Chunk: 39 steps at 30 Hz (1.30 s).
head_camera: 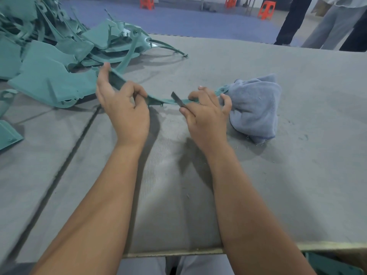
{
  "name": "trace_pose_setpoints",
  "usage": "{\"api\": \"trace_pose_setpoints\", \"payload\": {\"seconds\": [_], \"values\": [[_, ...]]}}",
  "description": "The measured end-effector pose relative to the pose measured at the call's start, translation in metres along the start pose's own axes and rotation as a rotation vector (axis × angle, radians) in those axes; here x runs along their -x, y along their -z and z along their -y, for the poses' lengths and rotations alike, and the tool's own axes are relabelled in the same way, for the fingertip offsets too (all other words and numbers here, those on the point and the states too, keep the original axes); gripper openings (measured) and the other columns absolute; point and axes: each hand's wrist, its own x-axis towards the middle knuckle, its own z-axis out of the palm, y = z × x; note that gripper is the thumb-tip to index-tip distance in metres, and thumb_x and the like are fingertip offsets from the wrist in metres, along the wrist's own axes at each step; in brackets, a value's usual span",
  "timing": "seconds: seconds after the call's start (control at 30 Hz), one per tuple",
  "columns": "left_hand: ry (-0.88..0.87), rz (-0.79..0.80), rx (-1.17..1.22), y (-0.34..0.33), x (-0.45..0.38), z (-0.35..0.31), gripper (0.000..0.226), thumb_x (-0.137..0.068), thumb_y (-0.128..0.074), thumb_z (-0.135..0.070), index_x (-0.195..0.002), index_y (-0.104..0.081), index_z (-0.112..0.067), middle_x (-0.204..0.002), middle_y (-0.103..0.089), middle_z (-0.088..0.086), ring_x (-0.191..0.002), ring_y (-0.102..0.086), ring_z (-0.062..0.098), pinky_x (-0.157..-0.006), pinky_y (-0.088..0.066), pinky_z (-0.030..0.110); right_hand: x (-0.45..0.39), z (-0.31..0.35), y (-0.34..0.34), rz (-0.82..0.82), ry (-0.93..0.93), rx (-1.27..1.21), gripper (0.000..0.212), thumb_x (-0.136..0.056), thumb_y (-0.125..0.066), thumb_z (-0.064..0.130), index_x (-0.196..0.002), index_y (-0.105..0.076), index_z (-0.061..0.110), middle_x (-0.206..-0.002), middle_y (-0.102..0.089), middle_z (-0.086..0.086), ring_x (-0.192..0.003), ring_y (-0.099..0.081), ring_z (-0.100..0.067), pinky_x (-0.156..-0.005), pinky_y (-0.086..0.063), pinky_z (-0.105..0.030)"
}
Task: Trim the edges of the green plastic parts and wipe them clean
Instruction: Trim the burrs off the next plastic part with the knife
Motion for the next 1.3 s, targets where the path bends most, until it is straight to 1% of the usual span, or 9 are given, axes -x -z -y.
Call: {"api": "trace_pose_setpoints", "payload": {"seconds": [0.2,0.37,0.5,0.6,0.73,0.8,0.97,1.1,1.3], "values": [[-0.056,-0.032,0.053,0.002,-0.002,0.006,0.018,-0.087,-0.051,-0.005,-0.084,-0.067,-0.012,-0.143,-0.044,0.003,-0.132,-0.036,0.013,-0.106,-0.023,0.011,0.001,-0.002,-0.007,0.182,0.007,0.061,0.026,-0.096,-0.048,0.037,-0.091,-0.071,0.026,-0.132,-0.053,0.011,-0.135,-0.035,-0.010,-0.110,0.000,-0.042],[0.003,-0.168,0.218,-0.004,0.001,0.006,0.035,-0.091,-0.050,-0.008,-0.125,-0.048,-0.006,-0.142,-0.030,0.011,-0.137,-0.033,0.029,-0.111,-0.032,0.044,-0.001,0.010,0.003,-0.156,0.066,-0.003,0.021,-0.092,-0.057,0.031,-0.081,-0.071,0.019,-0.098,-0.065,0.002,-0.092,-0.059,-0.019,-0.096,-0.028,-0.039],[0.253,-0.193,0.314,-0.007,0.002,0.003,0.034,-0.088,-0.048,-0.008,-0.122,-0.047,-0.008,-0.128,-0.036,0.006,-0.112,-0.044,0.008,-0.102,-0.035,0.016,-0.012,0.021,0.020,-0.322,0.109,0.053,0.024,-0.092,-0.059,0.029,-0.079,-0.071,0.014,-0.082,-0.063,-0.003,-0.067,-0.055,-0.025,-0.058,-0.036,-0.031],[0.296,-0.094,0.318,-0.010,0.005,0.001,0.021,-0.091,-0.046,-0.008,-0.107,-0.049,-0.021,-0.119,-0.044,0.001,-0.098,-0.048,0.001,-0.087,-0.038,0.009,-0.022,0.034,0.028,-0.295,-0.041,-0.144,0.024,-0.095,-0.054,0.029,-0.084,-0.068,0.013,-0.085,-0.059,-0.001,-0.064,-0.047,-0.014,-0.051,-0.027,-0.028],[0.396,0.139,0.402,-0.014,0.011,-0.003,0.021,-0.091,-0.045,-0.008,-0.091,-0.052,-0.028,-0.088,-0.064,-0.004,-0.082,-0.060,0.013,-0.079,-0.048,0.031,-0.036,0.038,0.029,-0.347,-0.352,-0.608,0.024,-0.096,-0.053,0.022,-0.080,-0.066,0.010,-0.073,-0.053,0.005,-0.063,-0.045,-0.002,-0.062,-0.040,-0.018],[0.417,0.275,0.315,-0.017,0.015,-0.003,0.016,-0.089,-0.047,-0.018,-0.095,-0.051,-0.032,-0.080,-0.067,-0.009,-0.082,-0.063,0.011,-0.076,-0.047,0.028,-0.037,0.035,0.018,-0.277,-0.595,-0.872,0.026,-0.098,-0.051,0.021,-0.079,-0.064,0.010,-0.063,-0.057,0.007,-0.059,-0.053,-0.010,-0.059,-0.051,-0.032],[0.417,0.474,0.195,-0.020,0.019,0.000,0.021,-0.092,-0.046,-0.026,-0.077,-0.059,-0.020,-0.072,-0.070,-0.002,-0.072,-0.065,0.018,-0.077,-0.053,0.042,-0.021,0.037,-0.013,-0.030,-1.021,-1.436,0.029,-0.103,-0.041,0.022,-0.080,-0.054,0.009,-0.060,-0.062,-0.008,-0.051,-0.059,-0.016,-0.049,-0.048,-0.027],[0.364,0.528,0.119,-0.018,0.023,0.002,0.024,-0.091,-0.046,-0.036,-0.081,-0.062,-0.022,-0.068,-0.070,-0.002,-0.068,-0.067,0.017,-0.068,-0.054,0.039,-0.014,0.039,-0.020,0.167,-0.963,-1.430,0.030,-0.102,-0.041,0.026,-0.080,-0.055,0.013,-0.063,-0.060,-0.005,-0.057,-0.054,-0.018,-0.051,-0.044,-0.030],[0.326,0.618,0.106,-0.014,0.025,0.000,0.032,-0.096,-0.036,-0.045,-0.088,-0.062,-0.029,-0.062,-0.068,-0.001,-0.067,-0.065,0.014,-0.067,-0.046,0.035,-0.008,0.042,-0.013,0.091,-0.869,-1.533,0.028,-0.101,-0.045,0.030,-0.083,-0.064,0.021,-0.075,-0.054,-0.004,-0.066,-0.053,-0.019,-0.049,-0.036,-0.029]]}}
